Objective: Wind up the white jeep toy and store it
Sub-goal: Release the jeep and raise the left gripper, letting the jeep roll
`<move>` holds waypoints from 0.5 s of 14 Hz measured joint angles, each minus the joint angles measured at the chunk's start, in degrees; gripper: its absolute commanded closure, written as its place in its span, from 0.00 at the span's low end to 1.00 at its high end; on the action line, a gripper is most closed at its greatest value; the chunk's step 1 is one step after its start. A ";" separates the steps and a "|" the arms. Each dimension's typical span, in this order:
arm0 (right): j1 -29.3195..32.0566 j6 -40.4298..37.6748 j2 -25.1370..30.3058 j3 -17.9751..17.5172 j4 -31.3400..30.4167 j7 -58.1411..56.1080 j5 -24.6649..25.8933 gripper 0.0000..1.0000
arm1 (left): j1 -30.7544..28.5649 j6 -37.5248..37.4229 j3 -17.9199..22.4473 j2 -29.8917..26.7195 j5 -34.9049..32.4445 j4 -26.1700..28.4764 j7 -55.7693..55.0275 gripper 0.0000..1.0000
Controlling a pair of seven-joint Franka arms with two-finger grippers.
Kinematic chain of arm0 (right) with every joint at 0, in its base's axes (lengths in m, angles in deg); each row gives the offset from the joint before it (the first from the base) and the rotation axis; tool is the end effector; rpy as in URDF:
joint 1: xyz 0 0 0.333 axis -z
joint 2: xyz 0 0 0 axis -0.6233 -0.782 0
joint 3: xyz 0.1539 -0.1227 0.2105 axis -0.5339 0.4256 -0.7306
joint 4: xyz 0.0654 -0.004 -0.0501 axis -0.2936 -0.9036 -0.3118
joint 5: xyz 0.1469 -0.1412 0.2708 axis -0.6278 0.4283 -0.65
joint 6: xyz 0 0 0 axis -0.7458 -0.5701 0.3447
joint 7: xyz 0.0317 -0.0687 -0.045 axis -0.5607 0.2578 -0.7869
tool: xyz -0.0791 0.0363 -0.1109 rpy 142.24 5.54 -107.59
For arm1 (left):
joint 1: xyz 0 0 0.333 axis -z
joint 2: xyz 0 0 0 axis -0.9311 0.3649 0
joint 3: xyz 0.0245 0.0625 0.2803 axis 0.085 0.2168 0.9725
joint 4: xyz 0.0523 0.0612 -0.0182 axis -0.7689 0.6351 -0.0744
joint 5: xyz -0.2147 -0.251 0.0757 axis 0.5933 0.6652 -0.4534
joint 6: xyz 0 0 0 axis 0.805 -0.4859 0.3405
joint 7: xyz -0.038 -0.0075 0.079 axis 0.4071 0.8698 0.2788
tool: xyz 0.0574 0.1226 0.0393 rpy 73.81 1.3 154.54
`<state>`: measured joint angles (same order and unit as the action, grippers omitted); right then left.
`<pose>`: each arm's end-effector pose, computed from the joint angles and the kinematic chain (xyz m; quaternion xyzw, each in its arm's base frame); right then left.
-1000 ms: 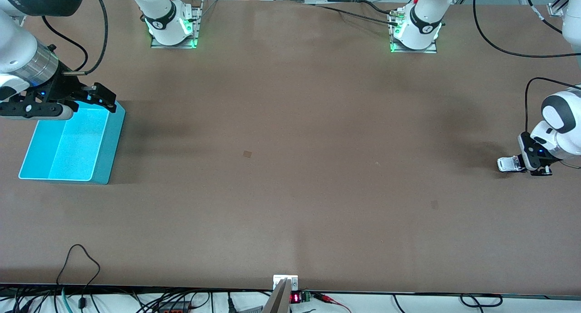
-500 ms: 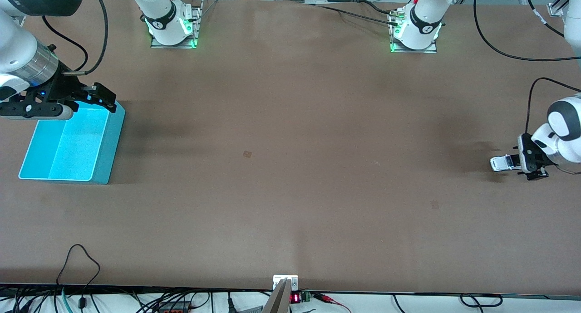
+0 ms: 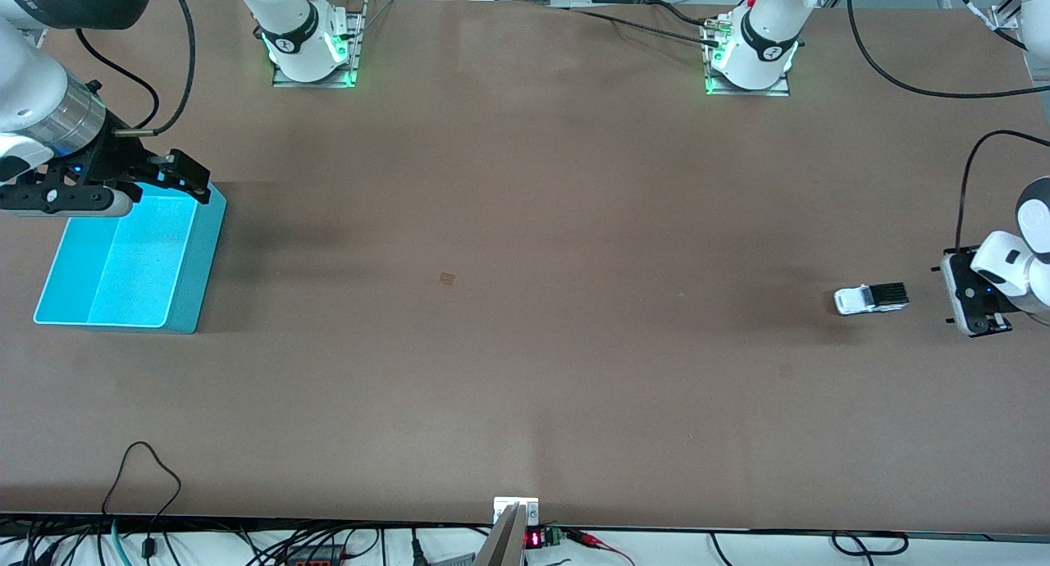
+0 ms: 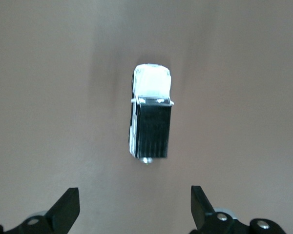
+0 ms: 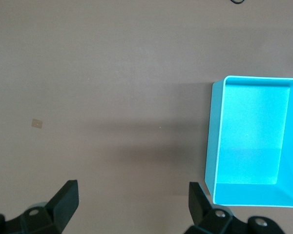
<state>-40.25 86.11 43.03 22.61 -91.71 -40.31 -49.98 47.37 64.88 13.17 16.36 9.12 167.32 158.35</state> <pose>0.5065 0.0527 0.5119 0.9999 -0.0026 0.0047 0.0100 0.5718 0.1827 0.2881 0.7879 -0.6078 -0.0889 0.0436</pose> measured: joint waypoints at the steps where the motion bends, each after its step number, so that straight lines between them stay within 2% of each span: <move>1: 0.00 0.00 0.00 0.00 0.00 0.00 0.00 0.00 | 0.61 -3.28 -1.61 -1.13 0.01 -0.66 -5.39 0.00; 5: 0.00 0.00 0.00 0.00 0.00 0.00 0.00 0.00 | 1.25 -16.28 -10.08 -3.77 0.02 -5.97 -25.17 0.00; 7: 0.00 0.00 0.00 0.00 0.00 0.00 0.00 0.00 | 1.41 -19.99 -13.79 -4.22 0.02 -8.26 -34.88 0.00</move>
<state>-40.25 86.11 43.03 22.60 -91.71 -40.31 -49.98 48.78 44.89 -0.62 12.14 9.14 159.06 123.47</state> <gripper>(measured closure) 0.000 0.000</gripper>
